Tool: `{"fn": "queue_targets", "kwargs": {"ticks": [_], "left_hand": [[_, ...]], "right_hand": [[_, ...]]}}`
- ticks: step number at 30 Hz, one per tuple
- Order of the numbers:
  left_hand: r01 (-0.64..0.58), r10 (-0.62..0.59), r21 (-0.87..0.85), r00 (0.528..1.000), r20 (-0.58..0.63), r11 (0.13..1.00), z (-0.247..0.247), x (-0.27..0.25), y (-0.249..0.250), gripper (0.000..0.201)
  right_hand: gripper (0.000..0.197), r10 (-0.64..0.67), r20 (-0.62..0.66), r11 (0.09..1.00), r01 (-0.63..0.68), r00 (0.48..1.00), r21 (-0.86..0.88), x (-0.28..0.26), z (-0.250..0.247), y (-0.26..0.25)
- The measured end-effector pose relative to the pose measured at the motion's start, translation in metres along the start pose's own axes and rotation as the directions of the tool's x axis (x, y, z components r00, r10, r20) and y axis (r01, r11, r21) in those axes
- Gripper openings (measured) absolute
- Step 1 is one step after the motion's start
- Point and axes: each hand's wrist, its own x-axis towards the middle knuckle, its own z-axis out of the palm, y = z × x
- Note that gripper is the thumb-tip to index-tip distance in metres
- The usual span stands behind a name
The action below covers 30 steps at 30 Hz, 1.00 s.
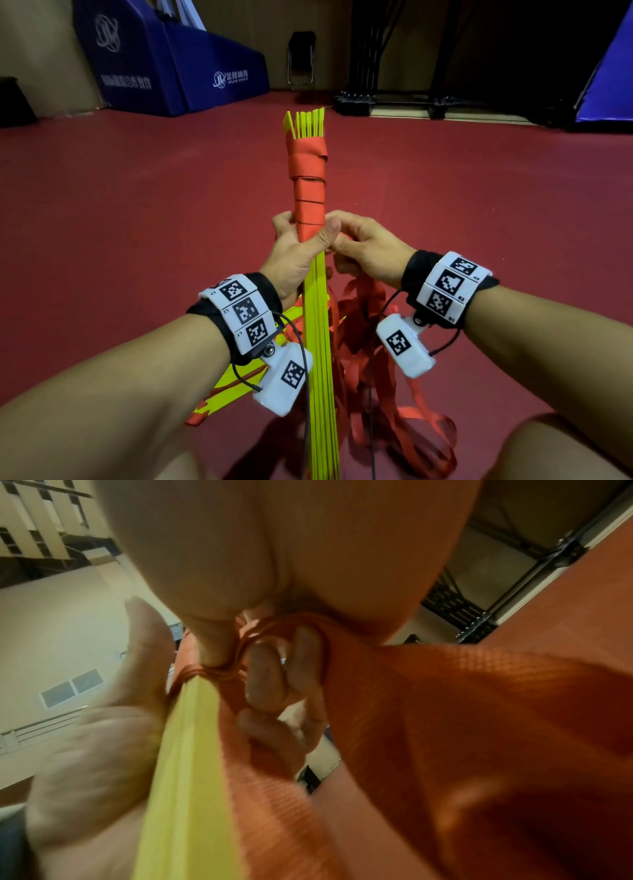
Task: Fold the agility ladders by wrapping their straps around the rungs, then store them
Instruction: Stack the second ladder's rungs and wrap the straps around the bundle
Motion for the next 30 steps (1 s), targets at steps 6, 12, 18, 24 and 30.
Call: {"fn": "queue_targets", "kwargs": {"ticks": [6, 12, 18, 24, 30], "left_hand": [[0.076, -0.082, -0.079, 0.994, -0.078, 0.994, 0.004, -0.004, 0.001, 0.084], [0.135, -0.132, -0.070, 0.990, 0.043, 0.988, 0.001, -0.004, -0.001, 0.084], [0.157, -0.162, 0.053, 0.982, 0.102, 0.986, -0.002, -0.005, -0.008, 0.076], [0.061, -0.153, 0.435, 0.971, 0.181, 0.898, -0.011, -0.006, -0.027, 0.054], [0.022, -0.071, 0.836, 0.997, 0.020, 0.548, -0.005, -0.010, -0.018, 0.066]], "right_hand": [[0.010, 0.049, -0.049, 0.998, -0.047, 0.998, 0.029, 0.003, 0.006, -0.004], [0.009, 0.058, -0.076, 0.997, -0.053, 0.995, 0.063, 0.006, 0.006, -0.004], [0.020, 0.088, -0.124, 0.996, -0.086, 0.988, 0.025, 0.007, 0.005, 0.000], [0.029, 0.215, -0.333, 0.973, -0.173, 0.918, 0.151, 0.015, -0.010, 0.008], [0.040, 0.244, -0.481, 0.967, -0.246, 0.842, 0.059, 0.020, -0.018, 0.019]]}}
